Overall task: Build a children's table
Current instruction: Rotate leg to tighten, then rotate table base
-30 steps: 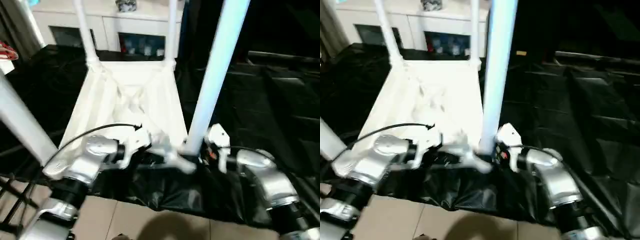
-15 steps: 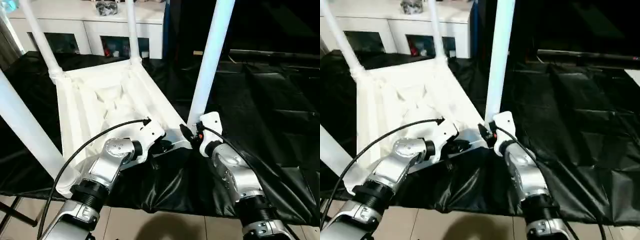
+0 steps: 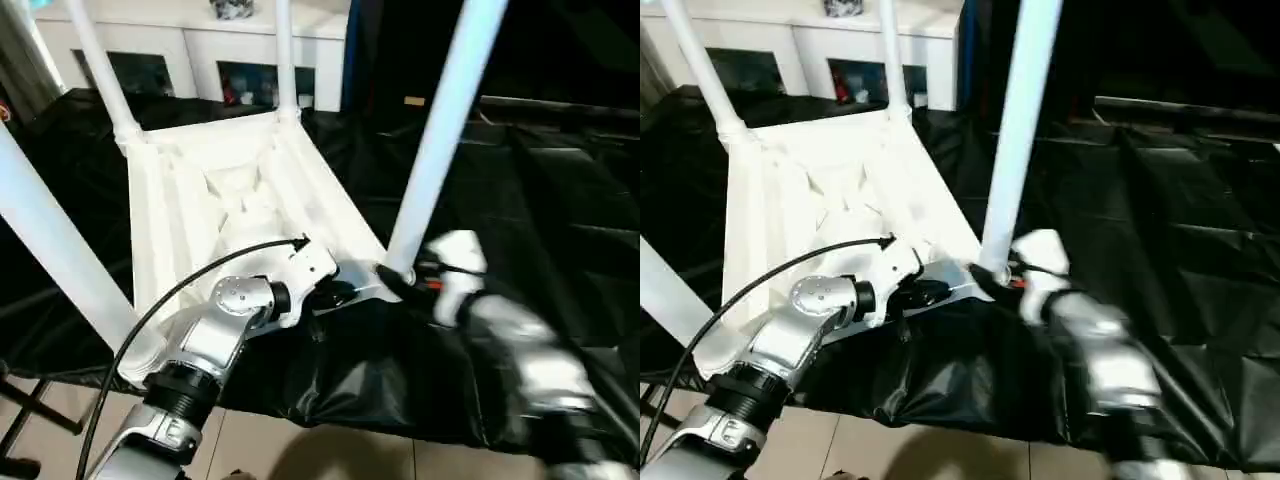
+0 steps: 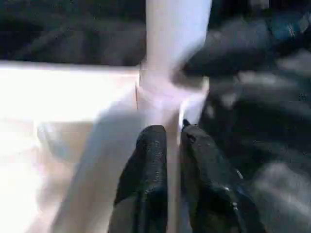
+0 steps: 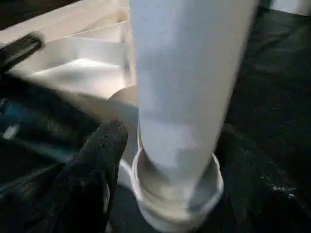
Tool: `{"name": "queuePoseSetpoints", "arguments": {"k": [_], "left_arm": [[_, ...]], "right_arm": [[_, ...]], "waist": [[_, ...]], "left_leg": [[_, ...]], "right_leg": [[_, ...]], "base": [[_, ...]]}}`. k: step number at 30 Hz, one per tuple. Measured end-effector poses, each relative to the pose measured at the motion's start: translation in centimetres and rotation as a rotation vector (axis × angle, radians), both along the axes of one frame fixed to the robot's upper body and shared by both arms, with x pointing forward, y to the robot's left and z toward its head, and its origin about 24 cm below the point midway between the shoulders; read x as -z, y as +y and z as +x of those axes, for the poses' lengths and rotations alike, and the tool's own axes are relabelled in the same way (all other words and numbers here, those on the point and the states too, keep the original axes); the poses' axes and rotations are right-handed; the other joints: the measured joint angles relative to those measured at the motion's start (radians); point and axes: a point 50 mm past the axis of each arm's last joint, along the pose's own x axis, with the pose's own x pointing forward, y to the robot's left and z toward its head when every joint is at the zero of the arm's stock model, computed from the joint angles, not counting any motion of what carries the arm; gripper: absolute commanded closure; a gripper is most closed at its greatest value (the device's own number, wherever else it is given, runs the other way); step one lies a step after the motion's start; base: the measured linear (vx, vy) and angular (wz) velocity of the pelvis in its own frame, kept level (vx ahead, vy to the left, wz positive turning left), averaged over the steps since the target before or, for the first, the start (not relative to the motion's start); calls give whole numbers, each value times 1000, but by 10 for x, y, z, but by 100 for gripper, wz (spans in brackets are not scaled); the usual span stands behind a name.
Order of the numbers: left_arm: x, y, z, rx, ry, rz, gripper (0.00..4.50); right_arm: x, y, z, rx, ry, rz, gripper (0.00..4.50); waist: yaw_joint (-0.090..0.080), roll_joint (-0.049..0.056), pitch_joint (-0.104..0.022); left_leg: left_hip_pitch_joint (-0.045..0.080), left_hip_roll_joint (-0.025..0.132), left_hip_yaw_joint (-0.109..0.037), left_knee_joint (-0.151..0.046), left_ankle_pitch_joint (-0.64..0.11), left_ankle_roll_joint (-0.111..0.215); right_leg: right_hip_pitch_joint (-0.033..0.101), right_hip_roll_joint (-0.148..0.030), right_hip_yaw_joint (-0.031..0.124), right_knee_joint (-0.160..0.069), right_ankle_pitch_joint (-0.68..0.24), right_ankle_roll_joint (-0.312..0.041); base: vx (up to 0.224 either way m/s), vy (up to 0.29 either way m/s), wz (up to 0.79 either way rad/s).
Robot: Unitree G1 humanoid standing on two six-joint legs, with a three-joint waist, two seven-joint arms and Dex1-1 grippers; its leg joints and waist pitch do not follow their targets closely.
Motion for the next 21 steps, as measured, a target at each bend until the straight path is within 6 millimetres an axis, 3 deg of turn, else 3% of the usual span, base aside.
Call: {"name": "queuePoseSetpoints", "arguments": {"k": [6, 10, 17, 21], "left_arm": [[-9, 17, -13, -33, -6, -83, 310], [-13, 28, -23, -60, 12, -117, 282], [-6, 46, -63, -82, 123, -160, 222], [-10, 53, -79, -71, 151, -169, 191]], "right_arm": [[-8, -34, -12, -32, 27, -35, 139], [-10, -37, -22, -107, 65, -24, 139], [-3, -7, -38, -310, 162, 53, 139], [-5, 24, -24, -368, 129, 90, 139]], "waist": [[-7, 2, 0], [-8, 2, 0], [-15, 0, 1], [-19, -3, 2]], "left_leg": [[1, 1, 1, 1, 0, 0], [2, 1, 0, 1, 0, 0], [2, 1, 0, 2, 0, -1], [3, 1, 0, 3, 0, -1]], "right_leg": [[0, 0, 0, 1, 1, -2], [1, 1, 0, 1, 2, -3], [1, 1, 0, 1, 2, -3], [1, 1, 1, 2, 3, -3]], "base": [[0, 0, 0], [0, 0, 0], [0, 0, 0], [0, 0, 0]]}}
